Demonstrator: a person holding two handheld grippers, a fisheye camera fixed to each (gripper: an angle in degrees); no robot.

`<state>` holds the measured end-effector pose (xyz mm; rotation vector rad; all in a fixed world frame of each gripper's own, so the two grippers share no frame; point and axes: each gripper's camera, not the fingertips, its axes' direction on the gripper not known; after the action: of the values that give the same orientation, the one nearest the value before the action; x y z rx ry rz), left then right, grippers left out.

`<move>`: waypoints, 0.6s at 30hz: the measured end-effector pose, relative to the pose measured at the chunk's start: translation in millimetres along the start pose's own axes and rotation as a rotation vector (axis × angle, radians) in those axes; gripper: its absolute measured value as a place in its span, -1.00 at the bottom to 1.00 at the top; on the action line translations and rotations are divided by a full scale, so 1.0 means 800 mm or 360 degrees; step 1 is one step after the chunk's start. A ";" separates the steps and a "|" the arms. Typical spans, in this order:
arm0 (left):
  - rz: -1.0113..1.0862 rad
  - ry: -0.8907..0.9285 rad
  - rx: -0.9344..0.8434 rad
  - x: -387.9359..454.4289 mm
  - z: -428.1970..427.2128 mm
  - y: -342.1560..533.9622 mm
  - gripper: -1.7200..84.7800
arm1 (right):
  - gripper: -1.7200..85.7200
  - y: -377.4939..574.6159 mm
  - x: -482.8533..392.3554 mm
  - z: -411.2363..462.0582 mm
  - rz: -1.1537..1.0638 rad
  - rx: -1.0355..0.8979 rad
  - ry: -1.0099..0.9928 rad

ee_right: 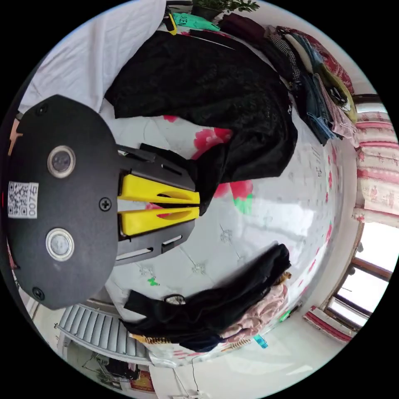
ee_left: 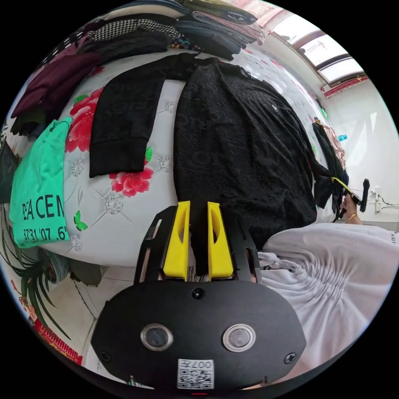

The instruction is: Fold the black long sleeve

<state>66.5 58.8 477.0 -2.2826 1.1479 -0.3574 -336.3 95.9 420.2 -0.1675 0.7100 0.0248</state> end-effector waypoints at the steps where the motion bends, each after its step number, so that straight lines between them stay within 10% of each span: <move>1: -0.0006 -0.0003 0.0011 -0.001 -0.001 0.001 -0.80 | -0.92 -0.018 0.041 -0.038 0.0054 0.0125 0.0184; 4: -0.0031 -0.0022 0.0065 -0.007 -0.009 0.006 -0.81 | -0.86 -0.043 0.151 -0.131 0.0411 0.0434 0.0507; 9: -0.0066 -0.0023 0.0135 -0.014 -0.014 0.026 -0.80 | -0.78 -0.021 0.194 -0.165 0.0528 0.0477 0.0150; 18: 0.0063 0.0013 0.0157 -0.006 -0.001 0.064 -0.70 | -0.75 0.200 -0.178 -0.055 -0.0389 0.0209 -0.0683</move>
<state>29.6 37.6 448.0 -2.1722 1.1525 -0.3998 -485.6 251.8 457.2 -0.1168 0.2584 -0.2140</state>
